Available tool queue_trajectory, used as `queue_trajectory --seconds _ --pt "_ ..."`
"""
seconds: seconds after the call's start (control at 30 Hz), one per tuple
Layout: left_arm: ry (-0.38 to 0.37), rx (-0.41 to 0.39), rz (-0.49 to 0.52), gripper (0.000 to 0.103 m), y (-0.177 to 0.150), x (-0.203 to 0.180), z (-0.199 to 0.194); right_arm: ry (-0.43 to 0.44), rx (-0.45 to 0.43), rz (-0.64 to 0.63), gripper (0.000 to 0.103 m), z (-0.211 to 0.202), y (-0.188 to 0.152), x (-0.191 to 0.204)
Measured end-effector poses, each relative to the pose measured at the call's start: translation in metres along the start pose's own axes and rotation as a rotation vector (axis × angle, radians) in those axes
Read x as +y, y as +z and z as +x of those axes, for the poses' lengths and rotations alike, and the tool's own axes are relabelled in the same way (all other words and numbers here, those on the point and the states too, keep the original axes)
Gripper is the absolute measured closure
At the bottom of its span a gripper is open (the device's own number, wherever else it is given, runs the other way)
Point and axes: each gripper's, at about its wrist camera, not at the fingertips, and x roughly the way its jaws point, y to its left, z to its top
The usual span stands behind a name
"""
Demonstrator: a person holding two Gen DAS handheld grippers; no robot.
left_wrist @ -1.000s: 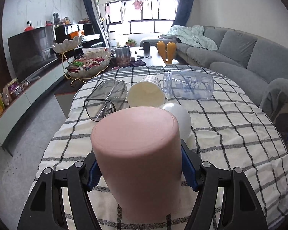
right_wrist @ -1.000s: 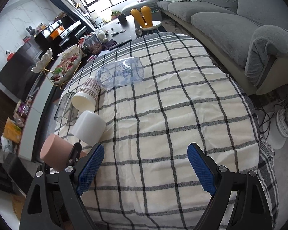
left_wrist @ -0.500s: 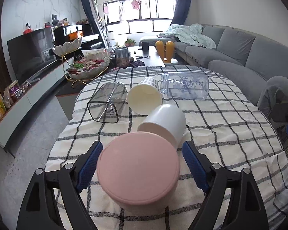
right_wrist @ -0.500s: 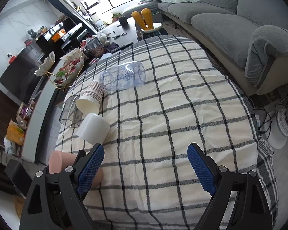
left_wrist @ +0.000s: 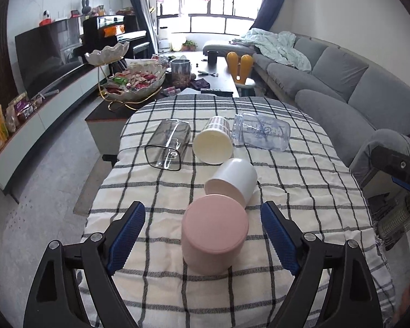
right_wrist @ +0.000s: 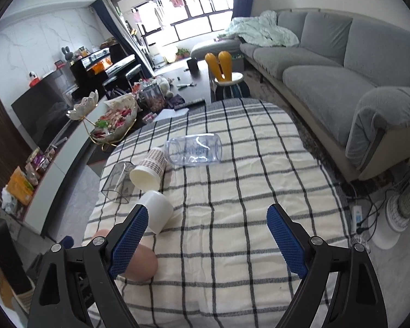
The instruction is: Flip cup upside down
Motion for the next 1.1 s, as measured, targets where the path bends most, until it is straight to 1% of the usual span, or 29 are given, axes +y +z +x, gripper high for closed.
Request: queue_trajectory --seconds 0.13,0.23,0.3,0.43,0.6,0.7,0.93,1.1 --pt "0.004 0.003 -0.032 0.011 0.005 0.007 -0.015 0.001 -0.031 -0.025 0.014 -0.01 0.002 0.009" --pt "0.002 -0.006 -0.06 0.01 0.007 0.013 -0.027 -0.006 -0.053 -0.036 0.014 -0.018 0.001 0.014" --pt "0.008 -0.016 -0.074 0.007 0.008 0.016 -0.033 -0.013 -0.068 -0.044 0.014 -0.023 0.001 0.018" --pt "0.017 -0.037 -0.096 0.005 0.01 0.021 -0.046 -0.032 -0.104 -0.059 0.01 -0.034 0.0 0.024" --pt "0.025 -0.042 -0.125 0.002 0.009 0.028 -0.054 -0.064 -0.151 -0.106 0.008 -0.048 -0.003 0.036" --pt "0.034 -0.051 -0.142 0.0 0.008 0.033 -0.059 -0.074 -0.179 -0.131 0.004 -0.055 -0.004 0.042" --pt "0.057 -0.055 -0.161 0.0 0.006 0.039 -0.064 -0.074 -0.204 -0.158 0.001 -0.064 -0.005 0.048" --pt "0.069 -0.048 -0.171 0.0 0.005 0.04 -0.065 -0.107 -0.211 -0.162 0.001 -0.064 -0.007 0.048"
